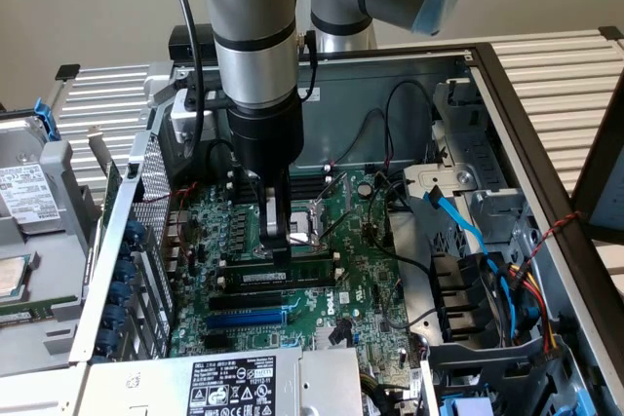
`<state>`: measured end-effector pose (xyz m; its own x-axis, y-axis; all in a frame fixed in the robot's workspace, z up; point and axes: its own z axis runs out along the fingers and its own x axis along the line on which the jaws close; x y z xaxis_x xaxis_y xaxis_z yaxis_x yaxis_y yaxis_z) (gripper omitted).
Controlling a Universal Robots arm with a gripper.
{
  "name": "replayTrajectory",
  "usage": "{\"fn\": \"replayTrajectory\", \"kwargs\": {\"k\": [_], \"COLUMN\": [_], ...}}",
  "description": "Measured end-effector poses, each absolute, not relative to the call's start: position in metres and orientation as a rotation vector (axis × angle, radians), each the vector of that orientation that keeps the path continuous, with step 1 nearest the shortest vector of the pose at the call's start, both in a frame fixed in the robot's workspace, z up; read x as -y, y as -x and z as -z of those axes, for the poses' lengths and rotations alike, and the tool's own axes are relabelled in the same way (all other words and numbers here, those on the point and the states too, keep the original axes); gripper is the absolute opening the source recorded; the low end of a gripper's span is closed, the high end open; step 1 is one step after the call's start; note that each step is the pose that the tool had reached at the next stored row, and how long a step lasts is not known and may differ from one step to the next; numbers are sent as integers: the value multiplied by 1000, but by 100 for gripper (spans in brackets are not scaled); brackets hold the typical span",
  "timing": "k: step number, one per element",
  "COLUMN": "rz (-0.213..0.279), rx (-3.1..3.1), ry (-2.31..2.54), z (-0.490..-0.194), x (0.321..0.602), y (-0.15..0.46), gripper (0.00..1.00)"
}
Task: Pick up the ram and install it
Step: 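Press down the ram until it locks into place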
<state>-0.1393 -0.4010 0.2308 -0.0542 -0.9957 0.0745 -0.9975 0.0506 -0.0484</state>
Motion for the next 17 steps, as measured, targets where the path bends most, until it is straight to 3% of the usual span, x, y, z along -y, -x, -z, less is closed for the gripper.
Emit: {"fn": "replayTrajectory", "kwargs": {"k": [17], "rz": [-135], "rx": [2262], "ry": [-2146], "z": [-229], "x": [401], "y": [139], "gripper": [11]}}
